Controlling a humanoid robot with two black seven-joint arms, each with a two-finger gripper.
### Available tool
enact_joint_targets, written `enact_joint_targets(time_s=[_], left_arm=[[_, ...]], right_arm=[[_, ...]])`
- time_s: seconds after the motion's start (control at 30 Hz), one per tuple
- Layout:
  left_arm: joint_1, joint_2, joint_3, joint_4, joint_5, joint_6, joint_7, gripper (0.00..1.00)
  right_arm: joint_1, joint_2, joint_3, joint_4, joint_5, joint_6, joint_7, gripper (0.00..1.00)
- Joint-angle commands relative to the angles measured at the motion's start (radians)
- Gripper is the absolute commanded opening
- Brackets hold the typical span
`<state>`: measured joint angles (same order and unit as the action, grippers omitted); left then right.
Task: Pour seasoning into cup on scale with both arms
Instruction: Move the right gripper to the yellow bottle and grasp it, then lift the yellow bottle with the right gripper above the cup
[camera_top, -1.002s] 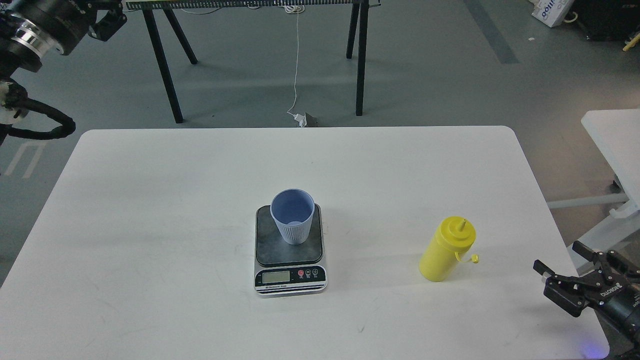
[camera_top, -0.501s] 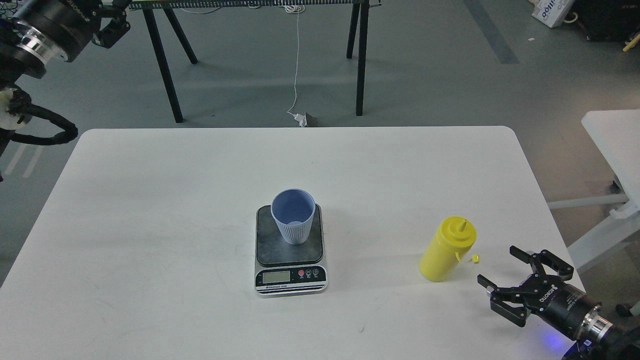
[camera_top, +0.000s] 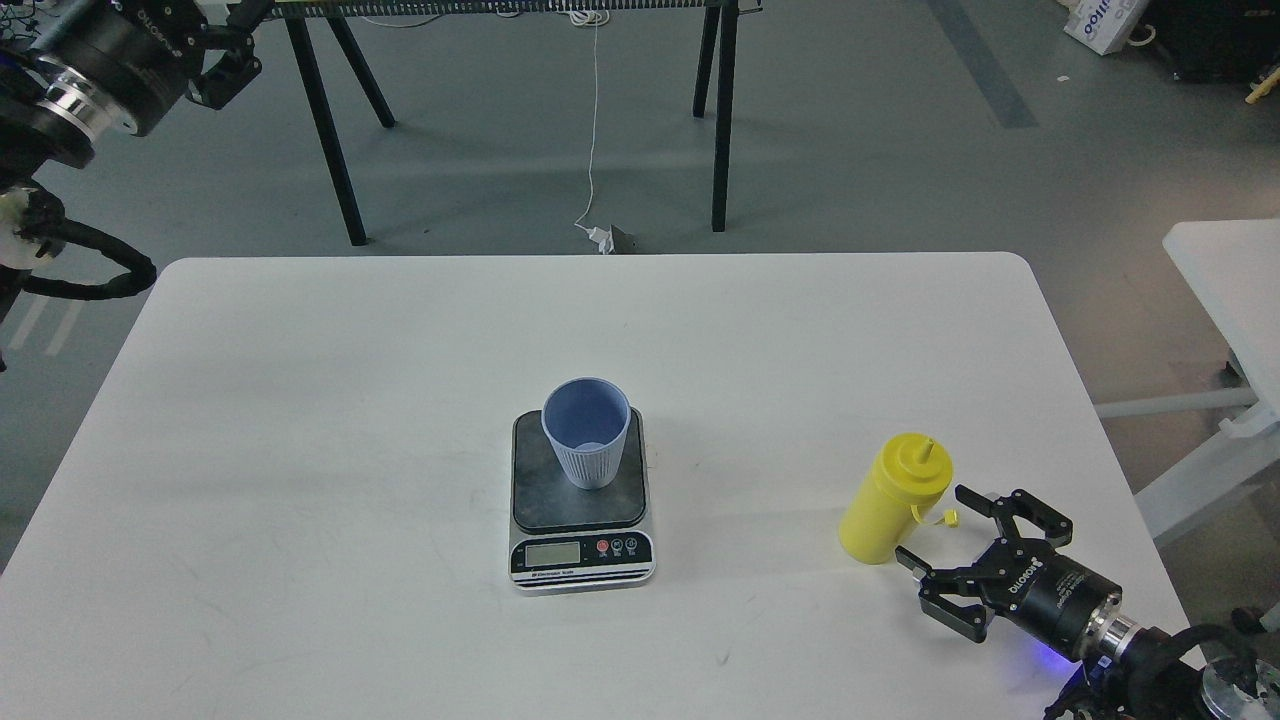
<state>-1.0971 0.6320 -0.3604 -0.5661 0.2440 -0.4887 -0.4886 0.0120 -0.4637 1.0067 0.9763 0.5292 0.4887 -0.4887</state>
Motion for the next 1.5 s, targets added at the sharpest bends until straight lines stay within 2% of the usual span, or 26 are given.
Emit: enact_joint_targets(time_s=[0.0,0.43,0.67,0.77,0.87,0.93,1.07,1.27,1.47], left_arm=[[0.002,-0.001,0.0,0.0,0.0,0.0,0.0,1.0],[0.02,-0.001,0.001,0.0,0.0,0.0,0.0,1.0],[0.039,0.009,0.001,-0.001,0.0,0.0,0.0,1.0],[0.042,0.011,0.001,-0.001,-0.002,0.0,0.0,1.0],[0.043,0.012,0.001,-0.001,-0.002,0.0,0.0,1.0],[0.043,0.012,0.001,-0.001,-0.002,0.0,0.0,1.0],[0.043,0.012,0.001,-0.001,-0.002,0.0,0.0,1.0],[0.043,0.011,0.0,-0.001,-0.003,0.0,0.0,1.0],[0.043,0.009,-0.005,-0.003,-0.008,0.0,0.0,1.0]], right_arm=[[0.005,0.017,0.0,-0.002,-0.009,0.0,0.0,0.99],[0.068,0.066,-0.028,-0.065,-0.077,0.0,0.0,0.99],[0.108,0.106,-0.028,-0.133,-0.104,0.0,0.0,0.9],[0.128,0.126,-0.036,-0.143,-0.115,0.0,0.0,0.78],[0.152,0.138,-0.051,-0.143,-0.123,0.0,0.0,0.41],[0.169,0.14,-0.054,-0.143,-0.124,0.0,0.0,0.25],[0.193,0.139,-0.056,-0.139,-0.126,0.0,0.0,0.09],[0.308,0.111,-0.037,-0.14,-0.156,0.0,0.0,0.03],[0.652,-0.015,-0.034,-0.142,-0.236,0.0,0.0,0.03]])
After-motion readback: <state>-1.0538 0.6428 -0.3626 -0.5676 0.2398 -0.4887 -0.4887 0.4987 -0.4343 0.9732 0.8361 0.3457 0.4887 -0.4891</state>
